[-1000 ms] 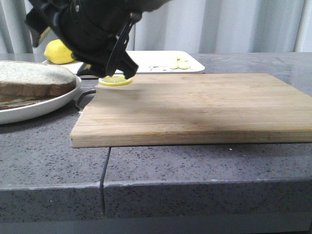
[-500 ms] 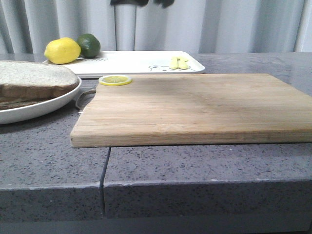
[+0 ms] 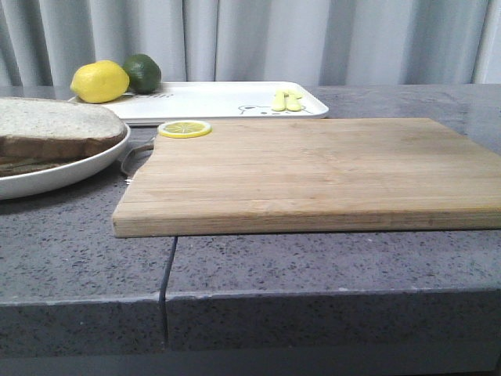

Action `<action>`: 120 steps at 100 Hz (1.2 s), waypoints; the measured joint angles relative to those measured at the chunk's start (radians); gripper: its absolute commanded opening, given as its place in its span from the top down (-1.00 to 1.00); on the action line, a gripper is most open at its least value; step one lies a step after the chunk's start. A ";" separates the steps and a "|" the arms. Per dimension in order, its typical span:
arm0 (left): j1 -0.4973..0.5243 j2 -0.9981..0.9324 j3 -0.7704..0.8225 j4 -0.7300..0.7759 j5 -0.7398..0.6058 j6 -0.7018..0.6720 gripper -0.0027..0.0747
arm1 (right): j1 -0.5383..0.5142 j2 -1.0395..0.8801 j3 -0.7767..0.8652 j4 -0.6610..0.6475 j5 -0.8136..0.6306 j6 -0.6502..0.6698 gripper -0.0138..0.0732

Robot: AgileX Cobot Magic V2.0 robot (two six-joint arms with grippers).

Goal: Place bread and move sandwich to tray
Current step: 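Raise the right gripper away from the plate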

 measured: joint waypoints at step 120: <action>0.000 0.000 0.000 0.000 0.000 0.000 -0.53 | -0.203 -0.900 0.639 -0.889 0.146 0.458 -0.51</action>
